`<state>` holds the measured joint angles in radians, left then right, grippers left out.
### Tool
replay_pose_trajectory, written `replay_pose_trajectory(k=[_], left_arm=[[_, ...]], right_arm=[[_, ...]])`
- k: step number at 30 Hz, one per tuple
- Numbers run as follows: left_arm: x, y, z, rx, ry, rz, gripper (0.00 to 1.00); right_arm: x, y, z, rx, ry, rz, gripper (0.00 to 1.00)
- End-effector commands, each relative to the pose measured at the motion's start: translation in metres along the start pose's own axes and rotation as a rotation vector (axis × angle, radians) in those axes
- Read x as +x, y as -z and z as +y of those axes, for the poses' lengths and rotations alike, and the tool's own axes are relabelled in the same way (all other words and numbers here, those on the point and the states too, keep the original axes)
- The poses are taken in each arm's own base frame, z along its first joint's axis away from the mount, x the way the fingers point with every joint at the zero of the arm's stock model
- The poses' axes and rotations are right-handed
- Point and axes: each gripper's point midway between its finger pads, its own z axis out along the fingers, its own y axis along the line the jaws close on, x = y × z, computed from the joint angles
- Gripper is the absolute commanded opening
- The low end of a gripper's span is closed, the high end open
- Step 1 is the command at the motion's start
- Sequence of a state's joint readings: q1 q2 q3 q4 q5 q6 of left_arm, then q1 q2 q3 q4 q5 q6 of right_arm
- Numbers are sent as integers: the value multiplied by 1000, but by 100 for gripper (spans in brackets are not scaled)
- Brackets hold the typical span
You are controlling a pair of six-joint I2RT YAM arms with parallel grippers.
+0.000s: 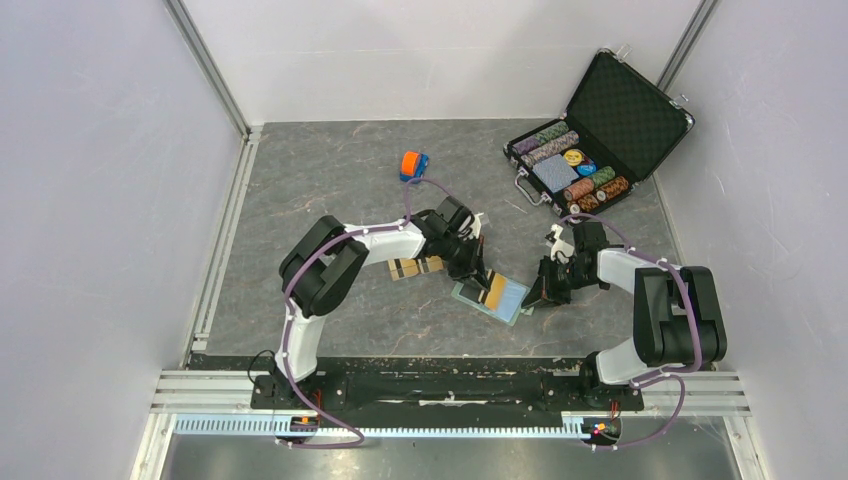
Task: Put the credit cards into the card holder
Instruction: Insert the credit card into the card holder.
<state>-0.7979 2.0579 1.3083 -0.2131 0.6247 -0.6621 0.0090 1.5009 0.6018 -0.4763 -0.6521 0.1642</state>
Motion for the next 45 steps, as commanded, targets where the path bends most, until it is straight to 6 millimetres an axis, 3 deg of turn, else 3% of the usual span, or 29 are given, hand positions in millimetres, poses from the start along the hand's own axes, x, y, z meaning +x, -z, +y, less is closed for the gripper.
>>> replay_pose_trajectory(k=[1,11,26,32,35,38,45], left_arm=[[12,13,-1,-63,48,12,2],[19,4,-7,-10,33,61,2],[21,2,-36,140,-16,85,2],[22,-6,-29,117,8,97,3],[22,-7,-21,58,11,103,5],[23,-5,-12,-13,-1,109,17],[24,-3,-7,-117,-50,137,29]], right_arm=[[8,-7,-20,78,19,16,3],[9,-8,-21,77,19,21,3],[4,-7,-19,78,21,16,2],[2,-6,-19,80,26,14,2],[1,-6,-18,80,27,13,2],[-1,-5,-18,81,28,10,2],[-3,-4,-17,83,31,8,2]])
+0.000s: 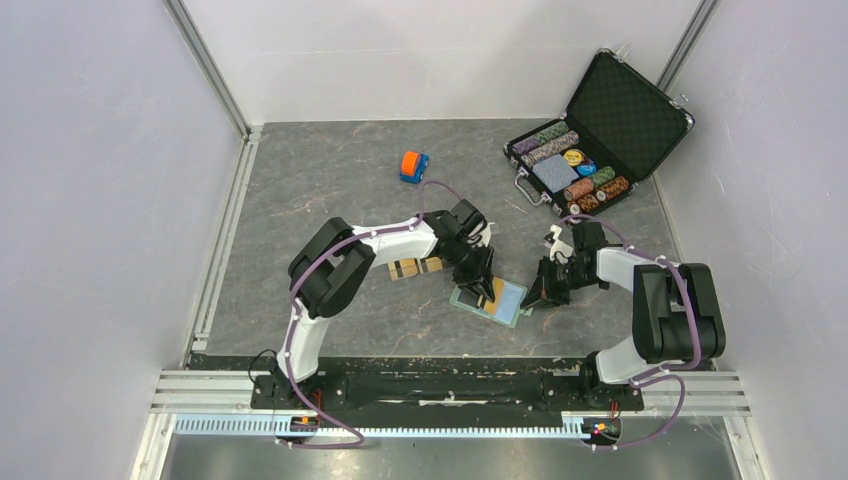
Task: Put the credit cards into the card holder
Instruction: Insert the credit card into the card holder.
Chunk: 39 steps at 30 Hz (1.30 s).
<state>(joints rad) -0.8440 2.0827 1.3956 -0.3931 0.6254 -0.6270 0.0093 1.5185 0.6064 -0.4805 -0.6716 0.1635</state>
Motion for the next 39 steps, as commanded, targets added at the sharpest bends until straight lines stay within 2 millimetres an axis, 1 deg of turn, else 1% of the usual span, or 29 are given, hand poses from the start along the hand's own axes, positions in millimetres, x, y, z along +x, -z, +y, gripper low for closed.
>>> replay_pose_trajectory(k=[1,3,4,5,7,11,14,19,22,24,27,32,35,39], left_arm=[[1,0,1,-77,-59,30,31],[2,-2,0,-94,-73,42,32],[2,-2,-2,-94,-77,45,30],[2,-2,-4,-89,-79,47,27],[1,-1,-7,-78,-80,44,3],[-1,0,-21,-11,-90,32,2],[0,-2,-31,68,-75,37,2],[6,-4,-35,117,-71,57,2],[10,-6,-31,115,-65,77,2],[12,-9,-26,98,-58,88,2],[14,-10,-12,25,-50,97,2],[14,-2,7,-108,-71,98,2],[13,0,8,-126,-80,97,2],[15,-1,-1,-80,-82,107,2]], right_arm=[[-5,-2,-19,101,40,-10,2],[-5,-2,-19,101,41,-9,2],[-5,-2,-19,102,41,-9,2],[-5,-2,-19,103,43,-10,2],[-5,-2,-19,103,43,-9,2],[-5,-2,-20,104,46,-9,2],[-4,-2,-20,104,48,-7,2],[-6,-1,-19,103,53,-11,1],[-10,0,-18,105,59,-14,1],[-13,1,-18,107,63,-17,1],[-17,2,-17,110,71,-22,0],[-24,6,-13,111,80,-36,0],[-28,8,-11,111,86,-43,0],[-28,8,-10,107,86,-42,0]])
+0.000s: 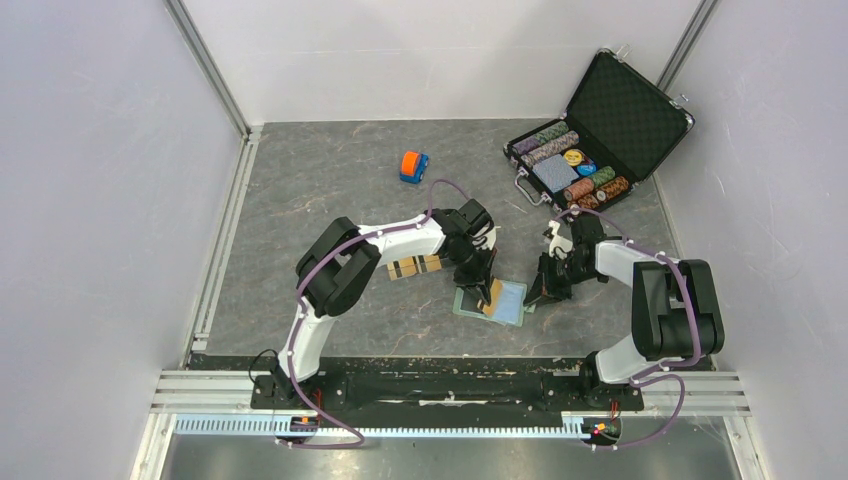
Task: Put the credit cards into the card holder
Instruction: Insert the credit card into the card holder.
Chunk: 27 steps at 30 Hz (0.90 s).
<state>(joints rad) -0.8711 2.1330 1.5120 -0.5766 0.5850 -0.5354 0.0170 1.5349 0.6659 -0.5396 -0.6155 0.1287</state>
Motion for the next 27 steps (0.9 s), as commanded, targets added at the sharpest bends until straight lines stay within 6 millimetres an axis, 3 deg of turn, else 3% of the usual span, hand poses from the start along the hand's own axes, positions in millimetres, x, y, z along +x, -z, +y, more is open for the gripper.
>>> replay_pose_trajectory(k=[1,13,18,21,23,27], left_arm=[[6,1,-6,18,-38,35,2],[-10,-1,-40,213,-17,-52,2],[-21,-5,-44,243,9,-80,2],[-21,-9,-36,201,28,-69,3],[-19,-8,-27,139,23,-63,11],[-15,0,-12,21,-10,-64,38]], right_arm=[[-18,3,-7,52,53,-51,0],[-12,2,-5,30,45,-51,0],[-14,3,0,8,50,-61,0],[-15,4,2,7,52,-68,0],[-16,5,2,7,52,-69,0],[-17,5,3,5,53,-70,0]])
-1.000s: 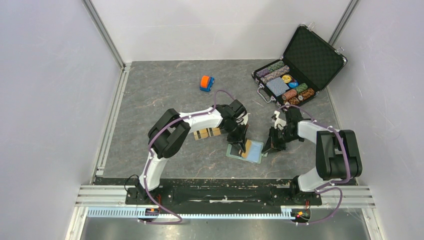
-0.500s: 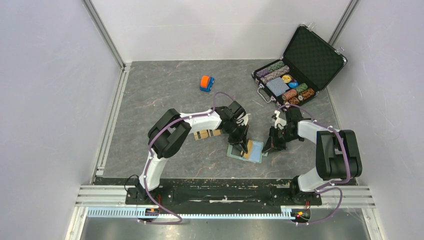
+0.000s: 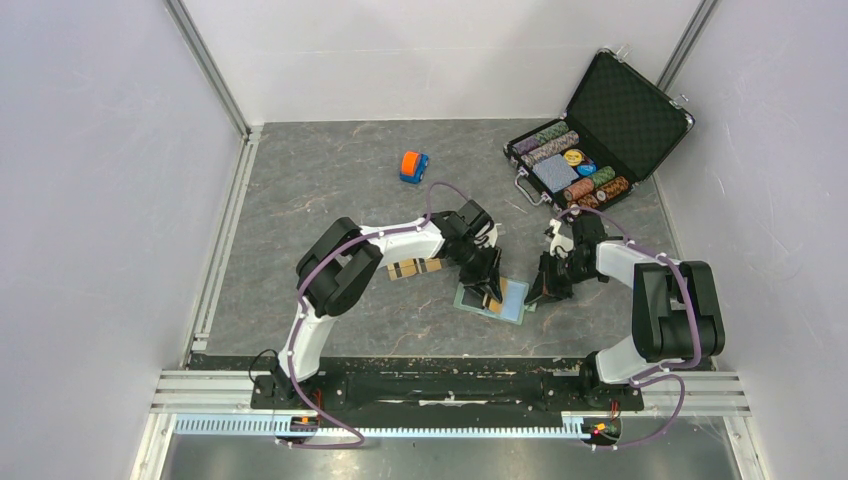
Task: Put the credit cards into the card holder
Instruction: Insert the credit card into the card holder.
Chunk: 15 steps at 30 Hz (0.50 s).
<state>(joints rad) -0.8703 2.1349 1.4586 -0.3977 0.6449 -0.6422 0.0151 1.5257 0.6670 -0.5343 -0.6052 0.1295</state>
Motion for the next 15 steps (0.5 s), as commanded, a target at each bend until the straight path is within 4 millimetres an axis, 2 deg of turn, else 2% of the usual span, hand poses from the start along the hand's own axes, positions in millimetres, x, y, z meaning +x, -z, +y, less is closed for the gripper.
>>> replay_pose_trajectory(k=[1,7,15], left_arm=[[-4,13,6,-110,-55,-16,44],[-3,27,13,-206,-89,-26,57],[-8,32,18,-294,-139,-10,62]], right_arm=[[-14,4,3,-3,44,-55,0],[-14,3,3,-3,46,-54,0],[-14,3,3,-2,44,-50,0]])
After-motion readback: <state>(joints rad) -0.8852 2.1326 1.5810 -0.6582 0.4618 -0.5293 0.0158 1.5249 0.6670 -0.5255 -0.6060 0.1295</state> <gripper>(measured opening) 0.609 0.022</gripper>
